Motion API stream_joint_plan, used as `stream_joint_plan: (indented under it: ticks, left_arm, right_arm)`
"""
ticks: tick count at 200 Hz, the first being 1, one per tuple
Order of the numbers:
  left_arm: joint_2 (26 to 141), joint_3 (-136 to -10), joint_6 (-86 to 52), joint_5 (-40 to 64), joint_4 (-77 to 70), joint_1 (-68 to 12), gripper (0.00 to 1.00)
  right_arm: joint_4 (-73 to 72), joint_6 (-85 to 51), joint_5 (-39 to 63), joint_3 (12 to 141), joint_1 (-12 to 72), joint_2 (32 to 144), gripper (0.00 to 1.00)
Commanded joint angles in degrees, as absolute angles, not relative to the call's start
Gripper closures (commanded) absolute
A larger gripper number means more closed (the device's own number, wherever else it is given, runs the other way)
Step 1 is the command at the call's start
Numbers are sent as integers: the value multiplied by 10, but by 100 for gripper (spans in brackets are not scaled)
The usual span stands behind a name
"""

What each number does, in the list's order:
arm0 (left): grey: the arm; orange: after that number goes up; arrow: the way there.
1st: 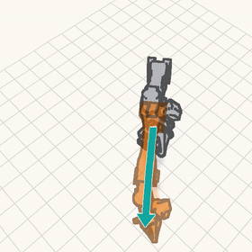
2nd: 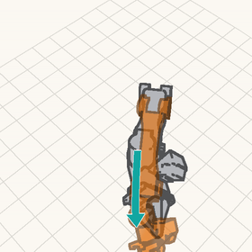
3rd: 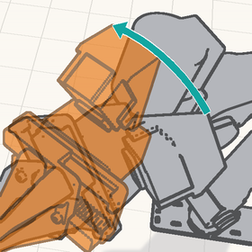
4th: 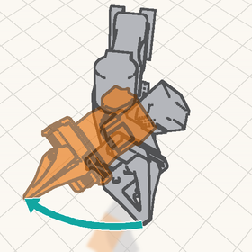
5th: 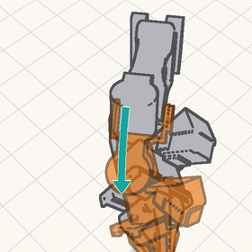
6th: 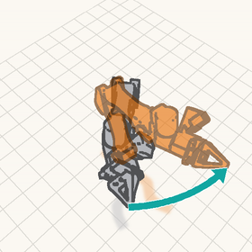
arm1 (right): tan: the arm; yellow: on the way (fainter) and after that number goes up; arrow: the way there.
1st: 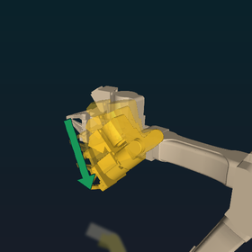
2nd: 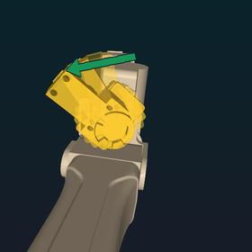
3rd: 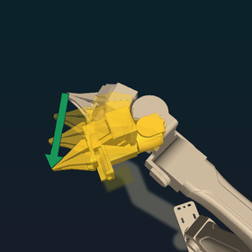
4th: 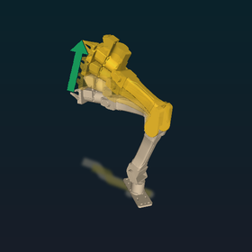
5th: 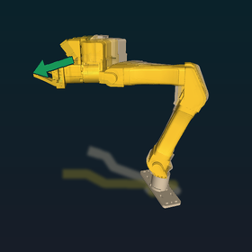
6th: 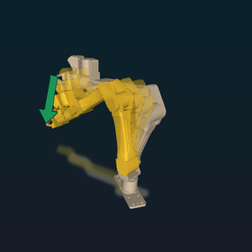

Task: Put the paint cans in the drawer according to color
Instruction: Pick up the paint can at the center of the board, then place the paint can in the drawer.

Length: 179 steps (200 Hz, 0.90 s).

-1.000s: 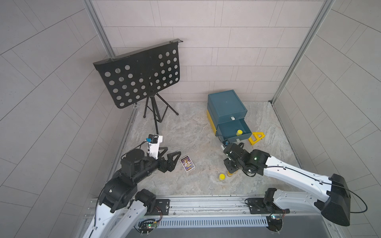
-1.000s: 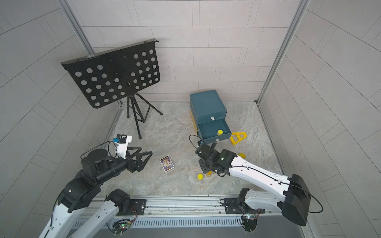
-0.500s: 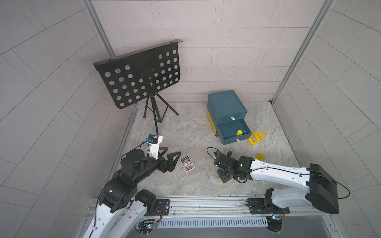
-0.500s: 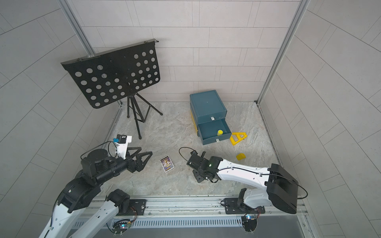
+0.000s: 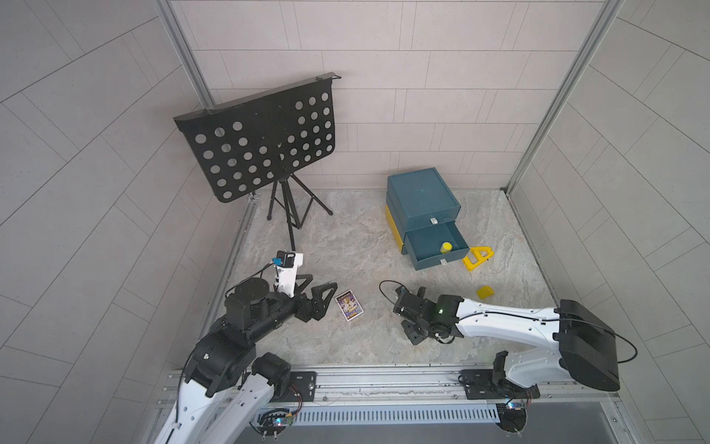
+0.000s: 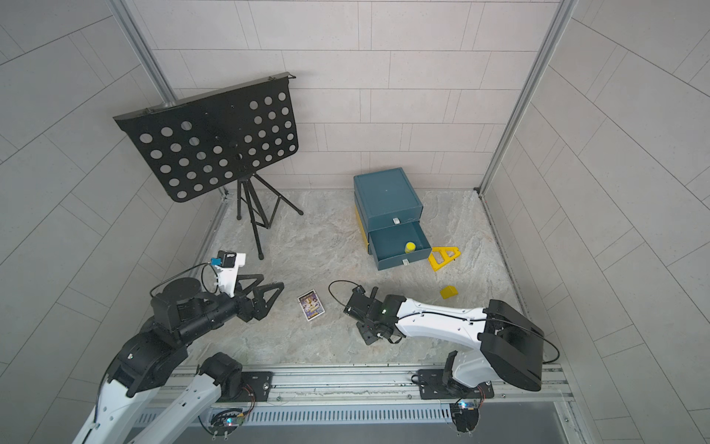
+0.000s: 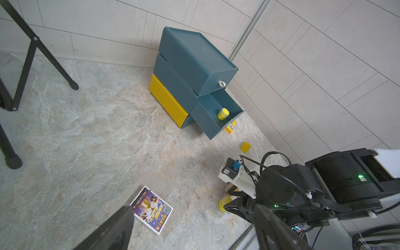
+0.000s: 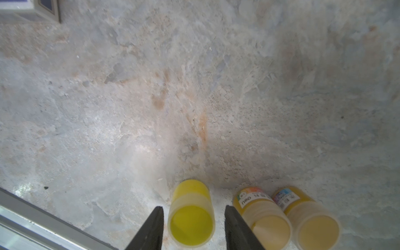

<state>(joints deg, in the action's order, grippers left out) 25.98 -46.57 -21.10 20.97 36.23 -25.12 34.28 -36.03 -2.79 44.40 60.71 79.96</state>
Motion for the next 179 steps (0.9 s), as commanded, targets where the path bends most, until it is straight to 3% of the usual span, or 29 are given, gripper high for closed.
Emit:
stream_joint_plan:
  ticks: [1, 24, 78, 127, 179]
  left_arm:
    - [255, -464, -210, 207, 350, -247, 6]
    - [256, -464, -209, 206, 350, -247, 6]
    - [256, -464, -210, 206, 350, -247, 6]
    - [257, -465, -210, 207, 350, -247, 6]
    - [256, -463, -211, 207, 350, -247, 6]
  right_arm:
    - [338, -366, -36, 433, 609, 808, 51]
    - [336, -367, -37, 434, 609, 811, 53]
    - [348, -372, -51, 439, 609, 797, 69]
    - [430, -358, -123, 508, 601, 714, 72]
    - [489, -250, -95, 667, 420, 723, 72]
